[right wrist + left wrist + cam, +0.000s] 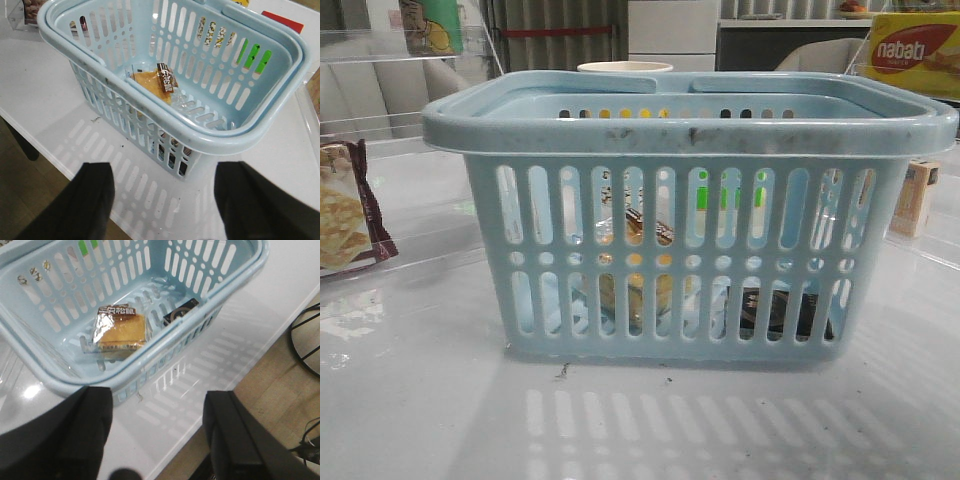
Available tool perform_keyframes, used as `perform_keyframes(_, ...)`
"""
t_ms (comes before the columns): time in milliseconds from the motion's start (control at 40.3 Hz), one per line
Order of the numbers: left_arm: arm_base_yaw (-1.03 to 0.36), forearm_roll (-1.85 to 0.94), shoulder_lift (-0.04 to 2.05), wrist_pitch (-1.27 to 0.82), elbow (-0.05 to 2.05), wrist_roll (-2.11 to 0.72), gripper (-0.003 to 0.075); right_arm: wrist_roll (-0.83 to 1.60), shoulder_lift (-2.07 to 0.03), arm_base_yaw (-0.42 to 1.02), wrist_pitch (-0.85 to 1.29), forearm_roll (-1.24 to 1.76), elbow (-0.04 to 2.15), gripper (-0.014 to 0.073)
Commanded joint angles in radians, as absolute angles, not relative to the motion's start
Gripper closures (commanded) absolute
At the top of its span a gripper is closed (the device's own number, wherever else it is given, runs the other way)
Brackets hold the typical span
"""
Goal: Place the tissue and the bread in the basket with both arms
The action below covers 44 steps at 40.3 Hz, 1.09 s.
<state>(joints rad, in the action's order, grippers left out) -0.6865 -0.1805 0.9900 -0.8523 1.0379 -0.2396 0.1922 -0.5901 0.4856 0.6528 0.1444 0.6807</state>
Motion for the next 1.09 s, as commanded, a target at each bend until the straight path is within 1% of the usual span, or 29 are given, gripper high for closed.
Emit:
perform_keyframes(0, -0.693, -0.191, 0.88, -0.789, 0.984, -0.206, 0.0269, 0.203, -0.588, 0.486, 0.578, 0.14, 0.708, 0.0055)
perform_keyframes(174, -0.693, -0.045, 0.738, -0.791, 0.854, -0.027, 0.0269, 0.203, -0.588, 0.486, 0.578, 0.14, 0.708, 0.0055)
perform_keyframes(273, -0.693, -0.036, 0.685, -0.789, 0.807, -0.019, 0.0269, 0.203, -0.588, 0.486, 0.578, 0.14, 0.708, 0.0055)
perform_keyframes(669, -0.693, -0.033, 0.666, -0.795, 0.742, -0.019, 0.027, 0.203, -0.588, 0.486, 0.58, 0.14, 0.708, 0.0055)
perform_keyframes(744, -0.693, -0.033, 0.666, -0.795, 0.742, -0.019, 0.0297, 0.203, -0.588, 0.486, 0.591, 0.14, 0.707, 0.0055)
perform_keyframes(793, -0.693, -0.033, 0.666, -0.795, 0.742, -0.019, 0.0332, 0.203, -0.588, 0.485, 0.601, 0.139, 0.707, 0.0065)
perform_keyframes(843, -0.693, -0.033, 0.666, -0.795, 0.742, -0.021, 0.0384, 0.203, -0.588, 0.485, 0.61, 0.132, 0.706, 0.0106)
perform_keyframes(917, -0.693, -0.033, 0.666, -0.795, 0.742, -0.021, 0.0457, 0.203, -0.588, 0.485, 0.625, 0.131, 0.706, 0.0207)
perform_keyframes(942, -0.693, -0.033, 0.666, -0.795, 0.742, -0.021, 0.0486, 0.203, -0.588, 0.485, 0.63, 0.131, 0.706, 0.0268)
perform_keyframes(992, -0.693, -0.033, 0.666, -0.795, 0.742, -0.021, 0.0538, 0.203, -0.588, 0.485, 0.635, 0.131, 0.706, 0.0351)
perform_keyframes(1066, -0.693, -0.033, 0.666, -0.795, 0.742, -0.021, 0.0613, 0.203, -0.588, 0.485, 0.644, 0.131, 0.706, 0.0456)
